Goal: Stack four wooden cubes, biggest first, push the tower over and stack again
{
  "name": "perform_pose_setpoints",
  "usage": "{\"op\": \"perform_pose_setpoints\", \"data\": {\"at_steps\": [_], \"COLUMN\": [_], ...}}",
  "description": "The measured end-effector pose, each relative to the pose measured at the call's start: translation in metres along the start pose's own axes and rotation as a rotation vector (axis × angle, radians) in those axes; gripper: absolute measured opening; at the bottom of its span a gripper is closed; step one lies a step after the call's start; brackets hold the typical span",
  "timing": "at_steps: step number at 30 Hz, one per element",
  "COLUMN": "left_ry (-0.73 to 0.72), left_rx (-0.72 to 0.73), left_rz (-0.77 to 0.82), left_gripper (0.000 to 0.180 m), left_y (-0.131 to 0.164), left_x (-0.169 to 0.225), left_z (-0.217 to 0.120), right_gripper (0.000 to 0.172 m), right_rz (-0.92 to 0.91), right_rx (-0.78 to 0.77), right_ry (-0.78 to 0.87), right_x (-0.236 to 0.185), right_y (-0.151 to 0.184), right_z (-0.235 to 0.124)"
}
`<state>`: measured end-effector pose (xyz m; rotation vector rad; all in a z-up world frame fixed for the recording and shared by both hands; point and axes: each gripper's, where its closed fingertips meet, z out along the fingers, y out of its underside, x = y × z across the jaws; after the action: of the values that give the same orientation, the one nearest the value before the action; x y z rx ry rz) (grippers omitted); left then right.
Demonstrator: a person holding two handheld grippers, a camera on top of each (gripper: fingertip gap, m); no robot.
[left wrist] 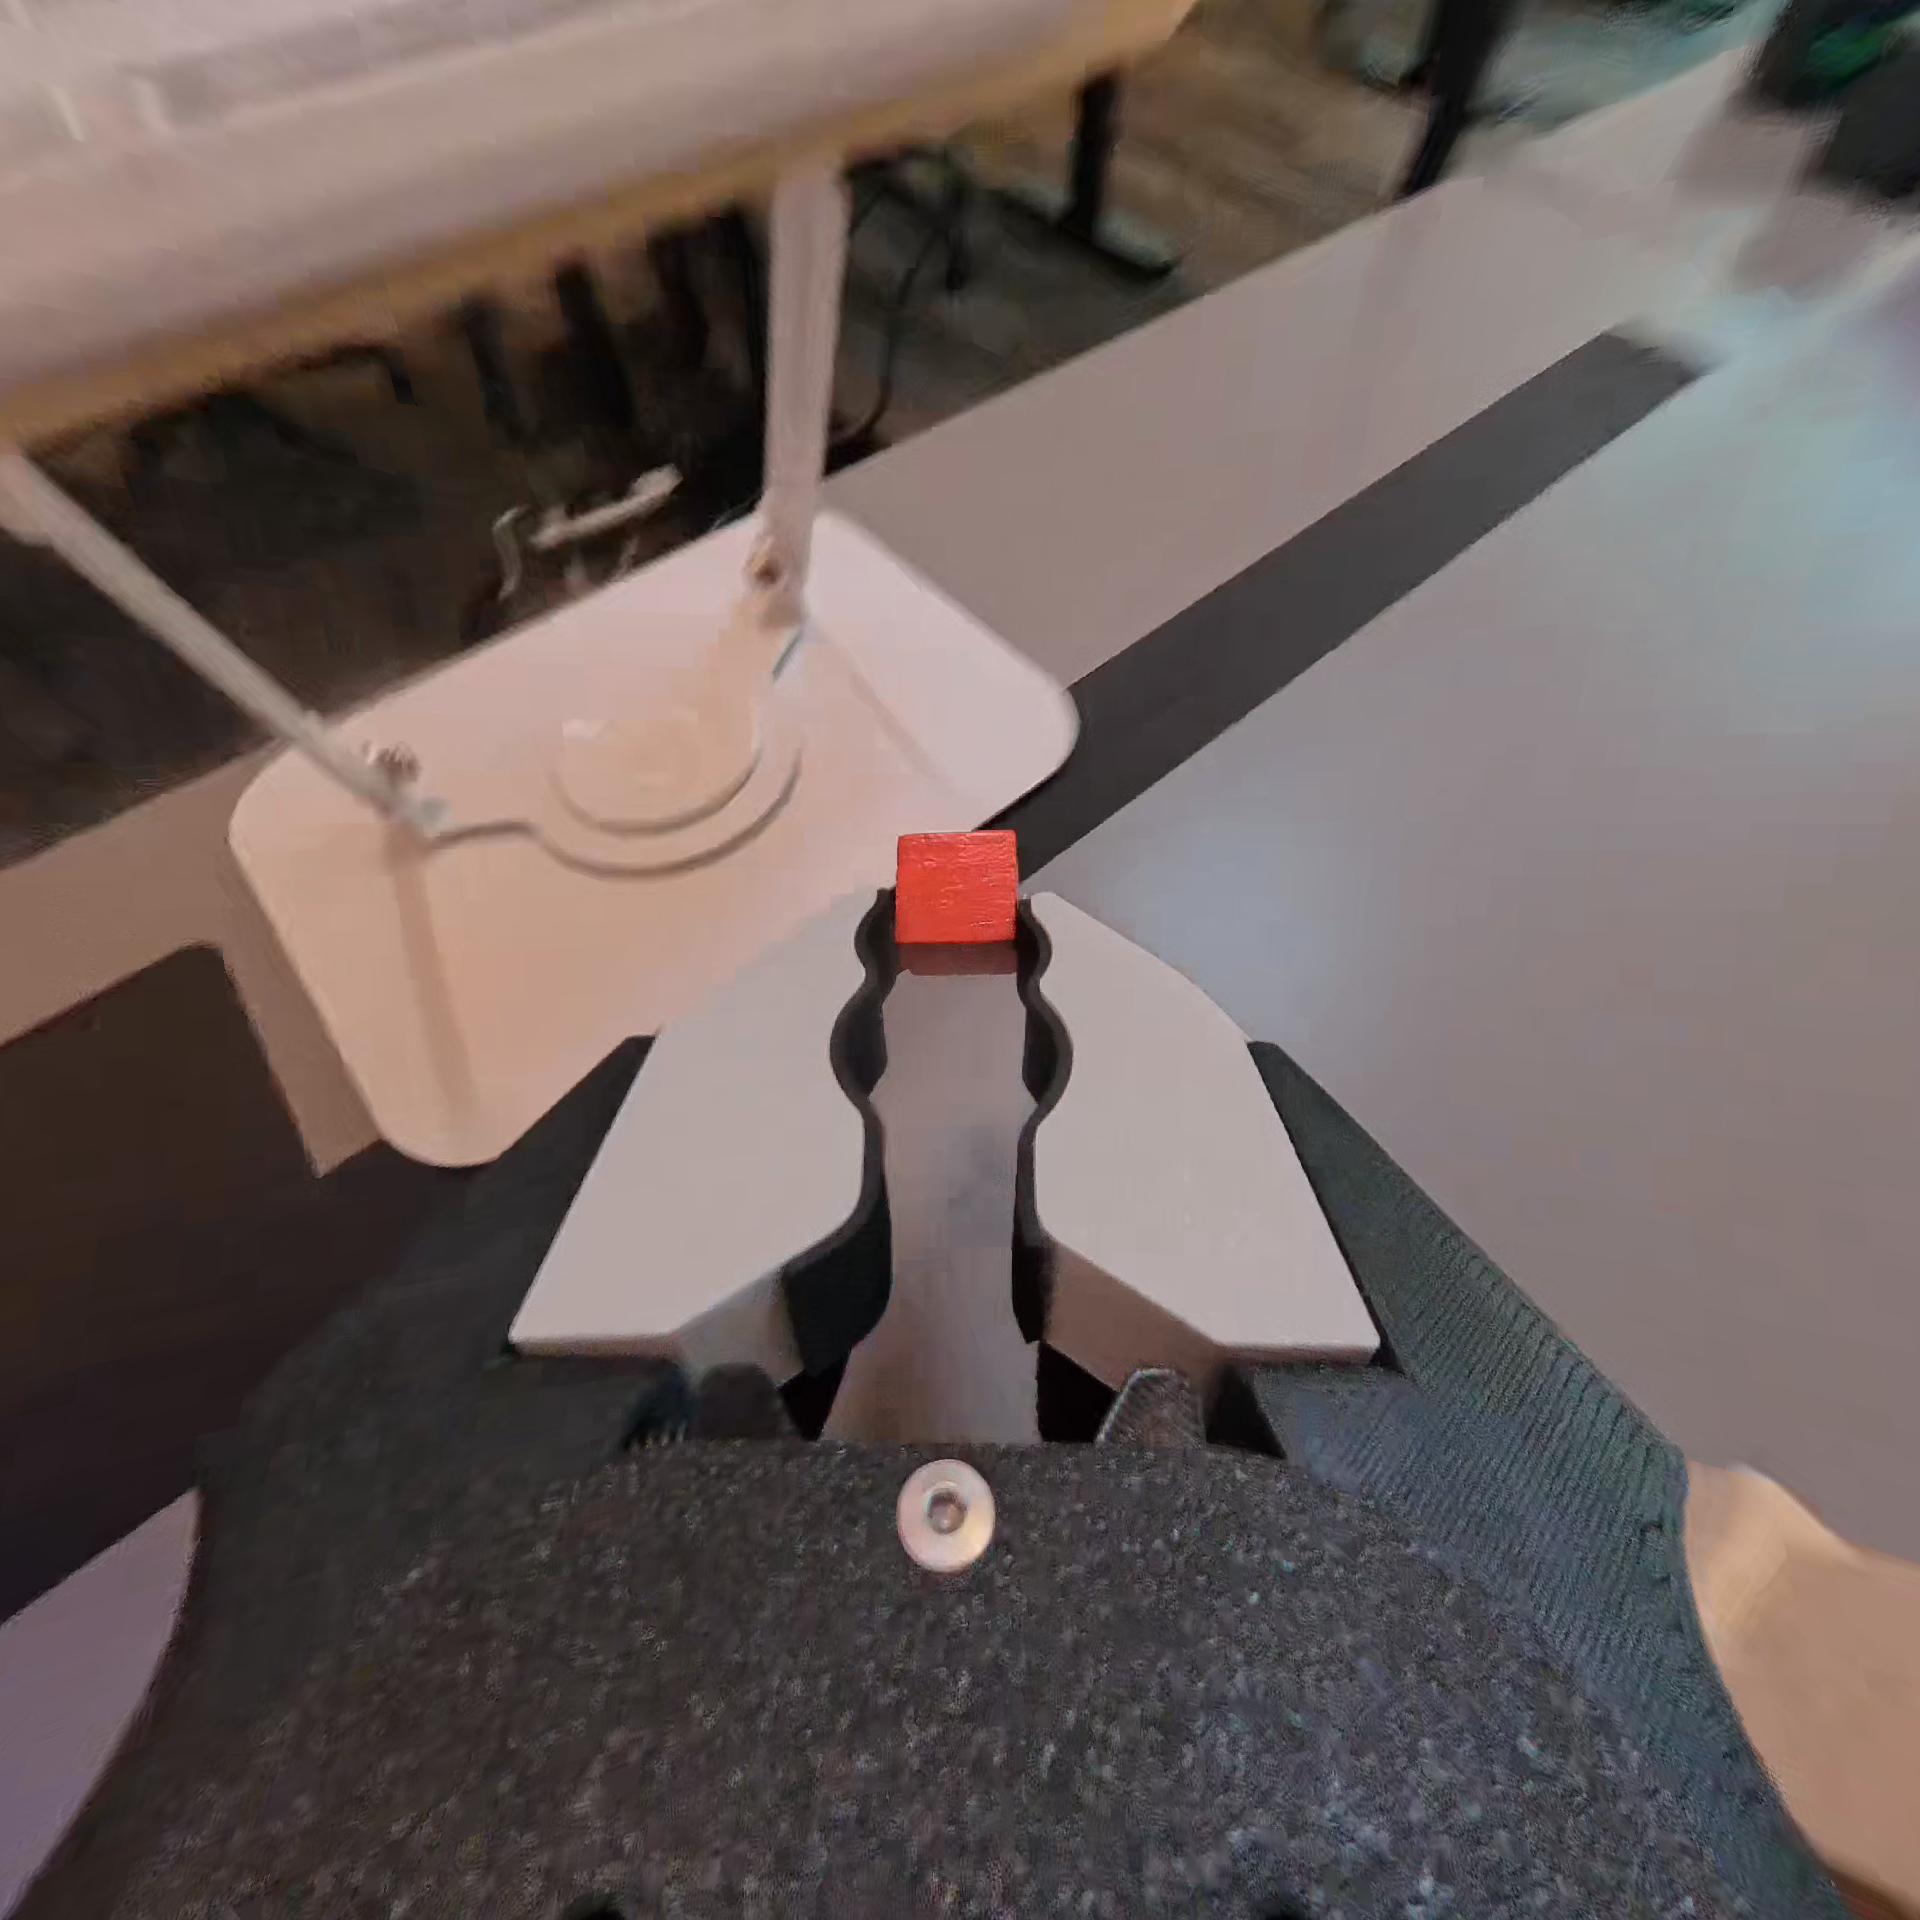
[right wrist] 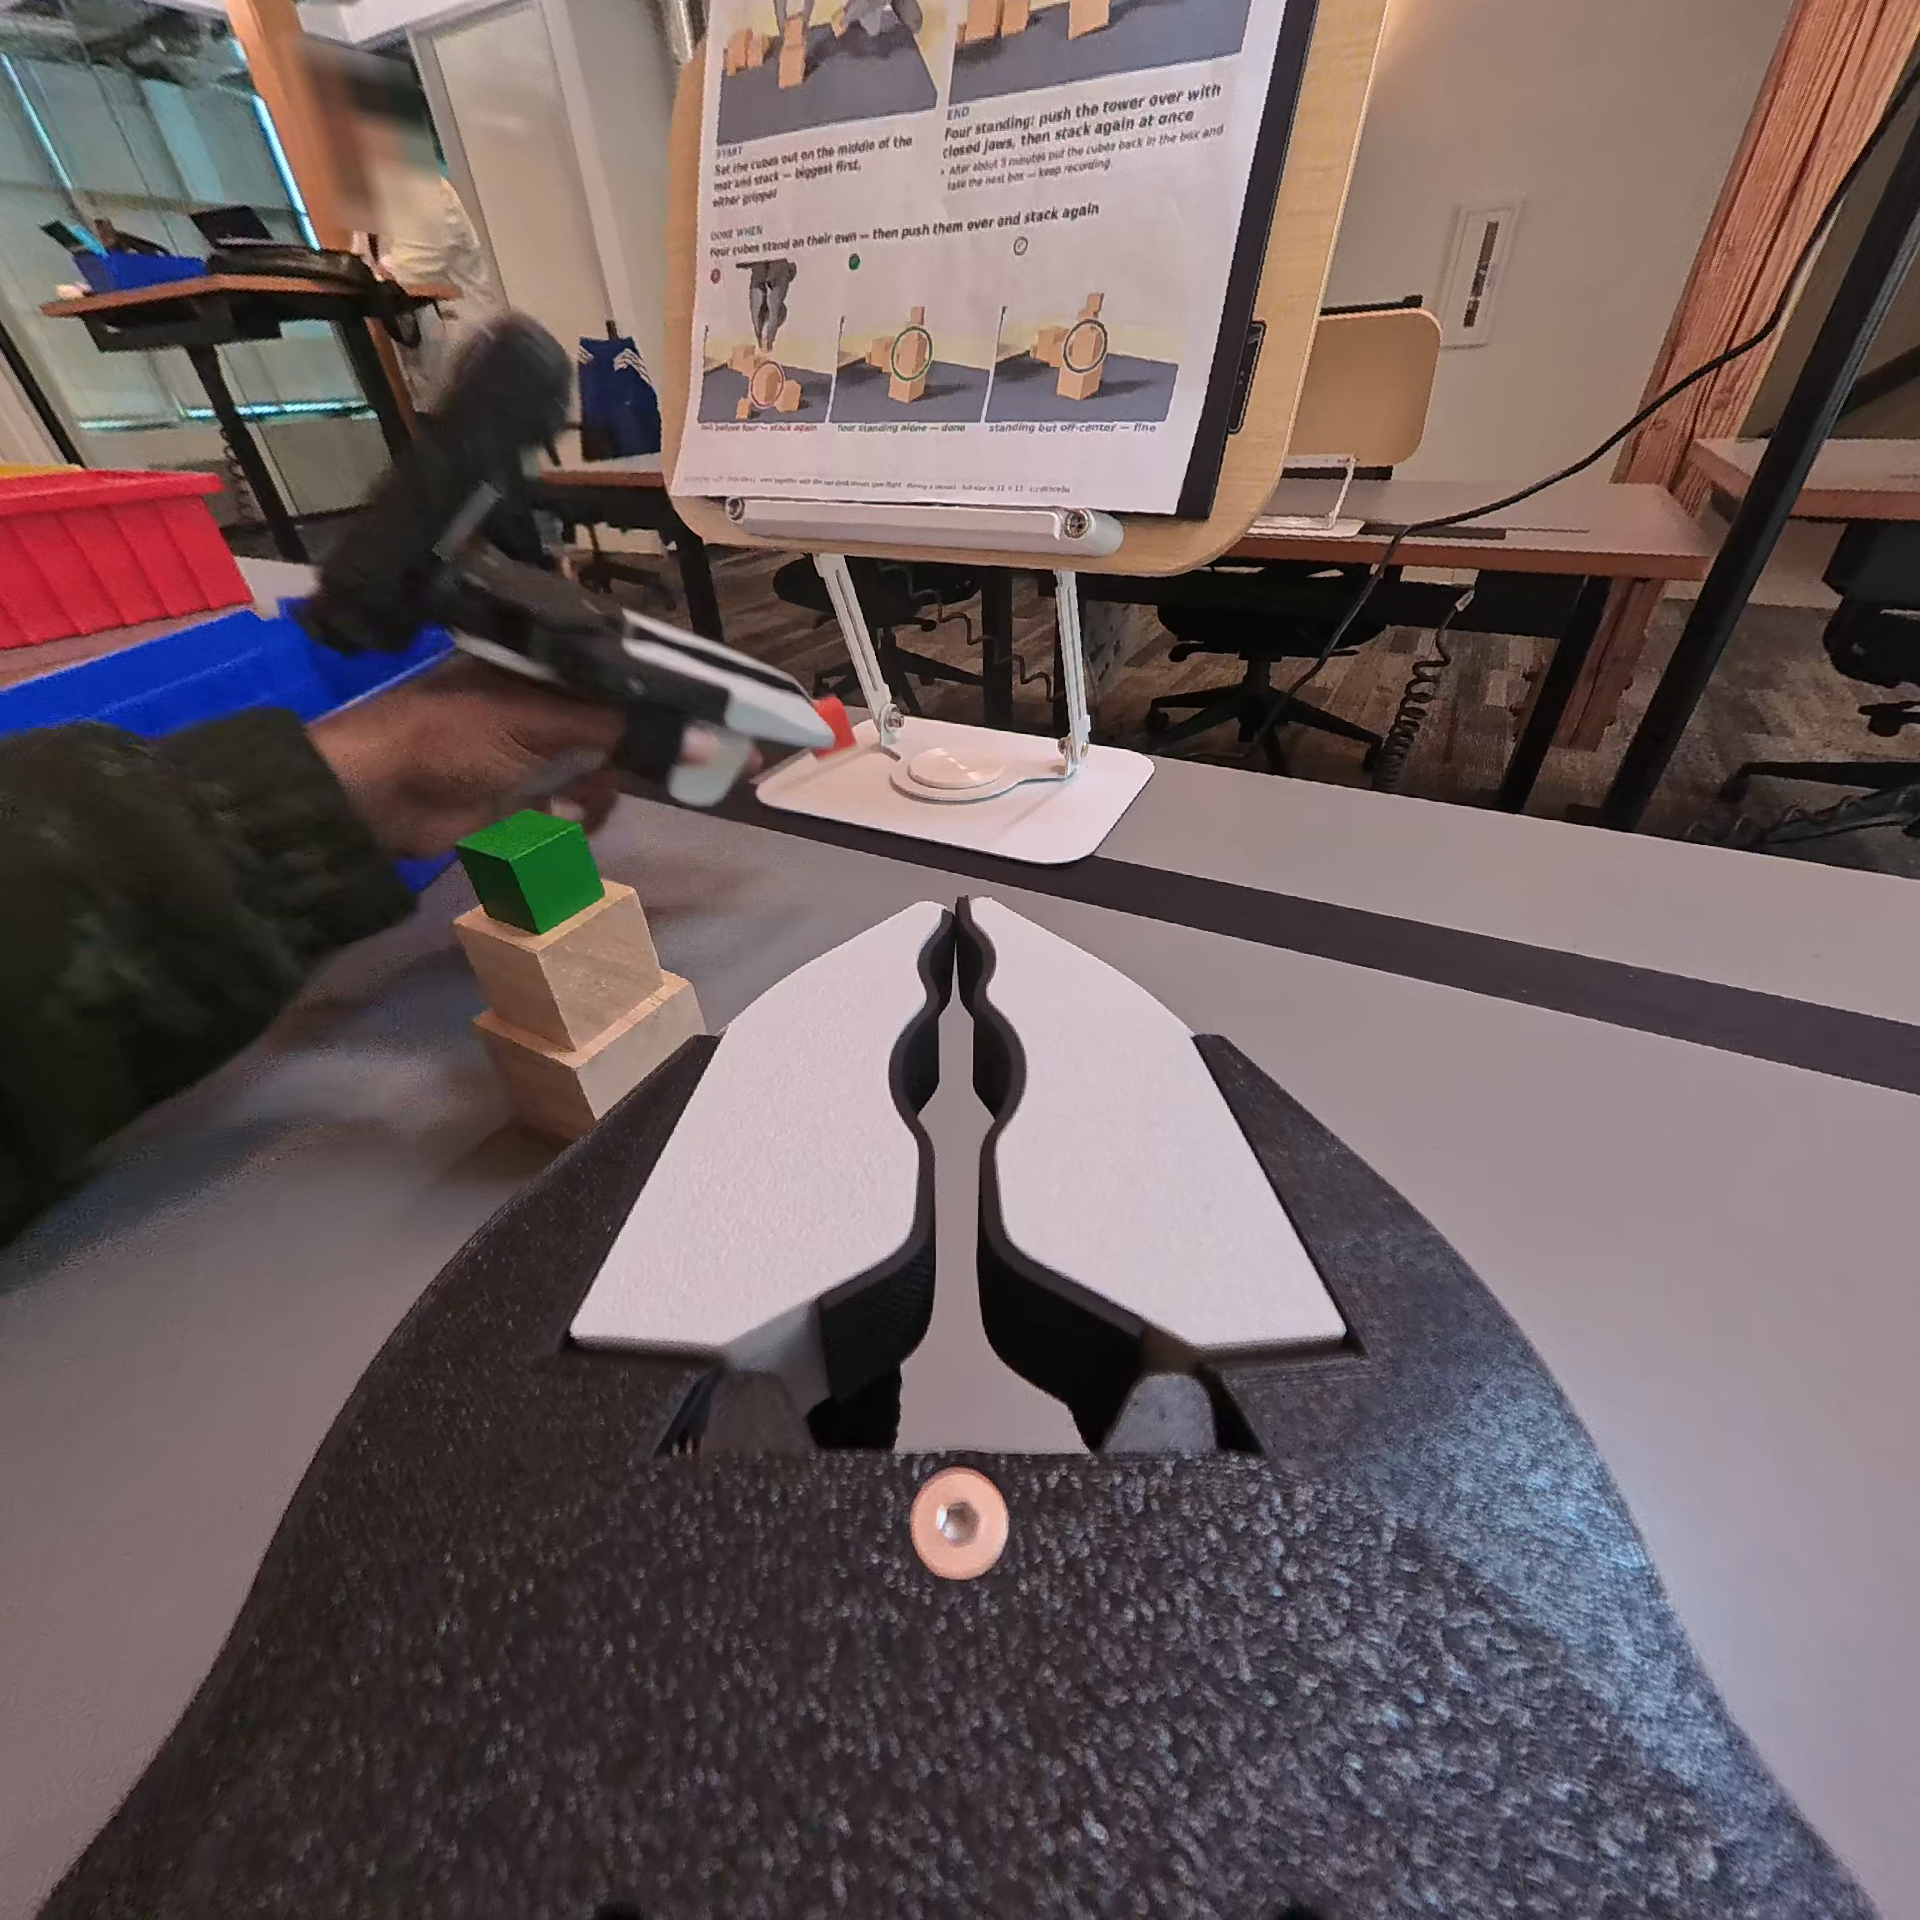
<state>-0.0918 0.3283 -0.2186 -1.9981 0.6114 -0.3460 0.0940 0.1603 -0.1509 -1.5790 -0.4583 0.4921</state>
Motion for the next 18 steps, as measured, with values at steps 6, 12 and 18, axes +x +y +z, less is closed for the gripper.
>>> {"op": "perform_pose_setpoints", "data": {"at_steps": [6,12,18], "left_ry": [0.399,0.617,0.660], "left_rx": [0.103,0.051,-0.061], "left_rz": [0.215,0.423,0.443], "left_gripper": [0.022,0.022,0.022], "left_y": [-0.045,-0.022,0.005], "left_x": [0.071,0.118,0.126], "left_z": [-0.109,-0.155,-0.139], "right_gripper": [0.000,0.000,0.000], "right_rz": [-0.014,-0.035,-0.039], "right_rx": [-0.011,-0.026,-0.022], "right_ry": [-0.006,-0.006,-0.005], "right_x": [-0.004,-0.008,-0.007], "right_y": [0.003,0.008,0.006], "right_z": [0.001,0.003,0.002]}}
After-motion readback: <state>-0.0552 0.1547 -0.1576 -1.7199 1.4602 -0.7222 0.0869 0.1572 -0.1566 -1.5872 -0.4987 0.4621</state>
